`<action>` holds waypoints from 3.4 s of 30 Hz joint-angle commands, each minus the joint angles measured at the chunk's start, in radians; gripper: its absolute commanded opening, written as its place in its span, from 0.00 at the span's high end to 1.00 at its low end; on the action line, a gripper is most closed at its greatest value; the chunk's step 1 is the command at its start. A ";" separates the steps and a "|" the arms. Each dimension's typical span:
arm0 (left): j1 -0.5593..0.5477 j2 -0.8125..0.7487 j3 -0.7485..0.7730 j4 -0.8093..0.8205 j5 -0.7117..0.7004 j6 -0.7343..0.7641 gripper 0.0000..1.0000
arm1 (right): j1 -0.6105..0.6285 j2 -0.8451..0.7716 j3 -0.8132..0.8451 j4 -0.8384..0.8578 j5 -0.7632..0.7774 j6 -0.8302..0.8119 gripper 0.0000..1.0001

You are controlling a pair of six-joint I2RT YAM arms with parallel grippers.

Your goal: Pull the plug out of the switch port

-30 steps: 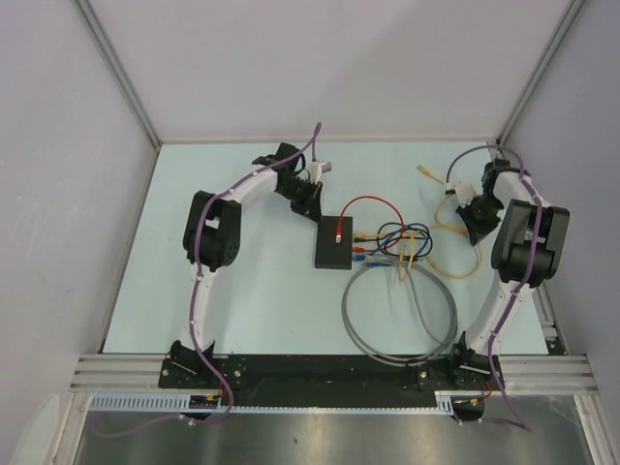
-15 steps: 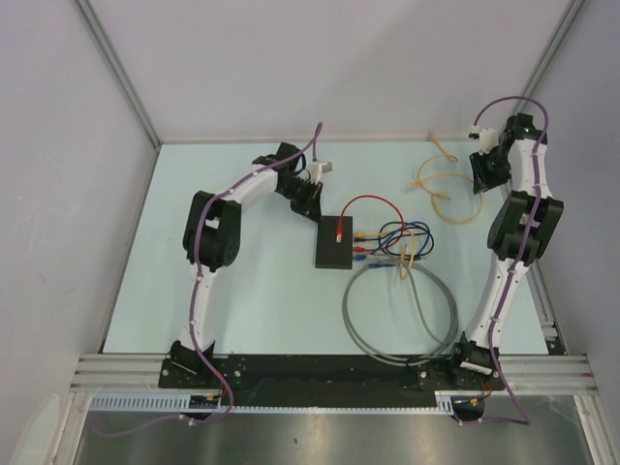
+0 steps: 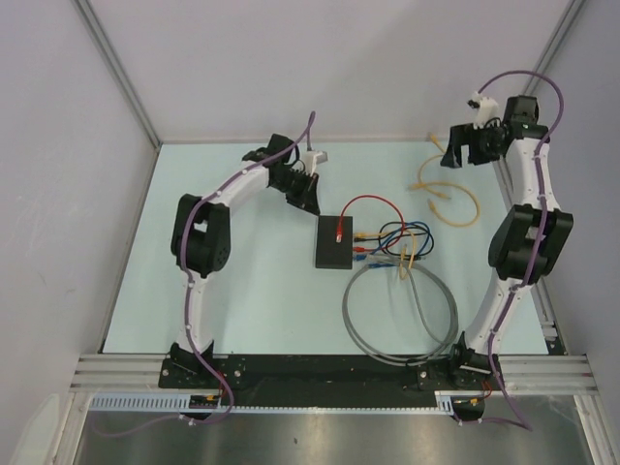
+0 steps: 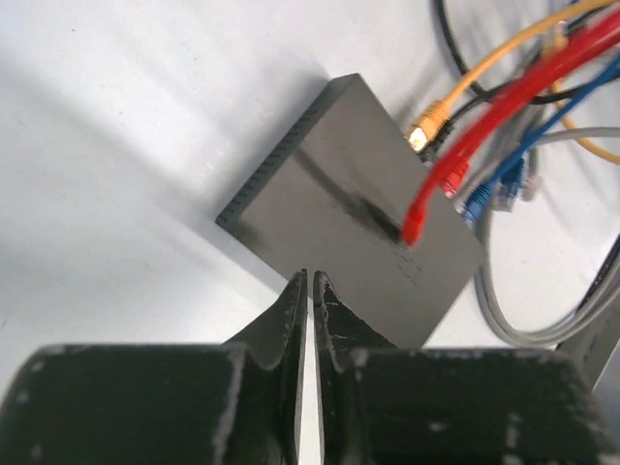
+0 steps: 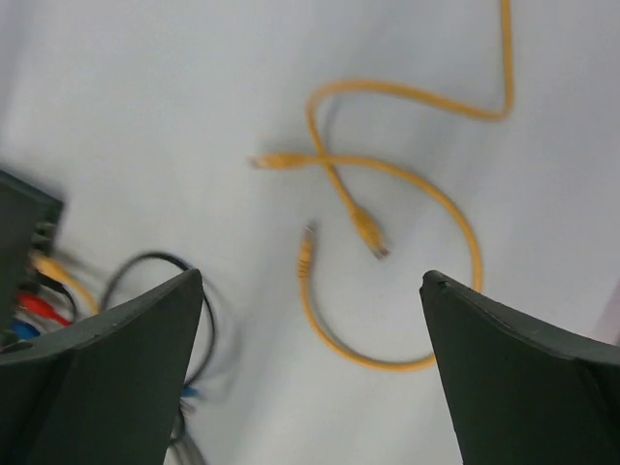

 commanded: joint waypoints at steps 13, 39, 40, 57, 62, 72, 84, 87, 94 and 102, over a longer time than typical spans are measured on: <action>0.032 -0.238 -0.346 0.246 0.112 -0.087 0.97 | 0.361 0.069 -0.102 0.088 -0.279 -0.008 0.19; -0.019 -0.043 -0.216 0.146 0.095 0.002 1.00 | 0.415 0.325 -0.046 -0.322 -0.503 -0.221 0.52; -0.019 -0.041 -0.216 0.143 0.092 0.003 1.00 | 0.417 0.333 -0.053 -0.322 -0.504 -0.220 0.53; -0.032 -0.029 -0.196 0.135 0.069 0.022 1.00 | 0.473 0.411 -0.036 -0.289 -0.535 -0.181 0.90; -0.033 -0.034 -0.189 0.120 0.055 0.032 1.00 | 0.475 0.422 -0.036 -0.274 -0.520 -0.161 0.90; -0.019 -0.141 -0.150 0.146 -0.038 0.026 1.00 | 0.453 0.424 -0.043 -0.256 -0.506 -0.144 0.88; -0.042 -0.021 -0.179 0.124 -0.087 0.034 1.00 | 0.452 0.425 -0.033 -0.240 -0.495 -0.097 0.70; -0.042 -0.001 -0.179 0.123 -0.112 0.037 1.00 | 0.453 0.424 -0.036 -0.234 -0.492 -0.085 0.57; -0.048 0.006 -0.196 0.129 -0.106 0.032 1.00 | 0.456 0.440 -0.034 -0.205 -0.481 -0.042 0.60; -0.052 0.000 -0.201 0.124 -0.112 0.039 1.00 | 0.470 0.468 -0.025 -0.171 -0.474 0.012 0.62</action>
